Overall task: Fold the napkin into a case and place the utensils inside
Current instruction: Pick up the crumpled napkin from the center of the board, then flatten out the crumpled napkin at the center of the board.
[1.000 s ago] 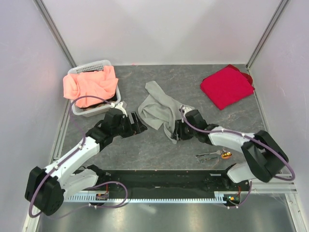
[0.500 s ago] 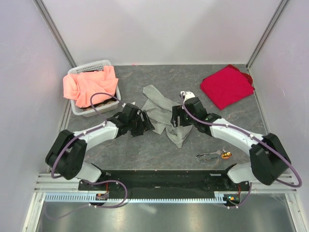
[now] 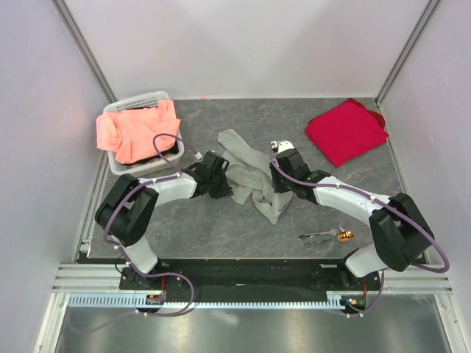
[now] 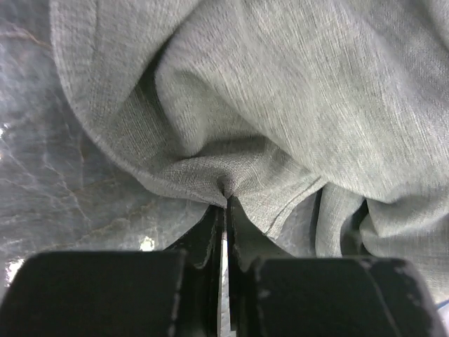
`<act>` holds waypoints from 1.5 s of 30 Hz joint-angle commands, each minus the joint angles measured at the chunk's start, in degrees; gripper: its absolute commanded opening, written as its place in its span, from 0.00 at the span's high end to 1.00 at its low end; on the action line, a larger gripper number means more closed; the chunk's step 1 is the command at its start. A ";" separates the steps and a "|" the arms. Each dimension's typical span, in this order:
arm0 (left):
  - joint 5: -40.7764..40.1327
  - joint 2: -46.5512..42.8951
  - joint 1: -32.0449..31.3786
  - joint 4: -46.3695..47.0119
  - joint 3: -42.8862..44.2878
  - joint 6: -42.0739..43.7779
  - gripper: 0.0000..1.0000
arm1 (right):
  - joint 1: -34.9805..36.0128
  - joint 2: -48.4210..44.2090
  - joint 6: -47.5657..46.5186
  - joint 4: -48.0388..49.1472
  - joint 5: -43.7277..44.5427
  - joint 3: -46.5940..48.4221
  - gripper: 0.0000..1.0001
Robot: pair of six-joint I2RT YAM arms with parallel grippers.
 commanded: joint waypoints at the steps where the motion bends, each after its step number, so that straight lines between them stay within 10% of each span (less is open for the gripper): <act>1: -2.07 -0.67 0.89 -0.97 3.75 4.98 0.98 | -0.79 1.40 -2.09 0.14 4.71 4.22 0.80; 4: 0.91 -6.19 0.80 -2.20 0.34 6.30 0.98 | -2.98 2.37 -3.15 -1.88 6.65 7.38 1.00; 15: -1.53 -51.36 1.77 -24.17 -15.84 2.54 0.98 | -5.19 -0.18 -10.35 -7.51 11.41 16.00 0.92; 27: -11.46 -59.72 2.03 -39.45 -11.02 -0.28 0.98 | -8.70 11.87 -9.57 -13.48 8.78 32.08 1.00; 39: 6.10 -74.42 2.03 -21.55 5.66 17.90 0.98 | -8.61 -17.19 -7.81 -25.08 2.80 25.85 0.97; 45: 1.73 -72.15 2.03 -23.82 6.05 15.46 0.98 | -8.62 -15.77 -6.31 -20.18 -1.50 26.89 0.93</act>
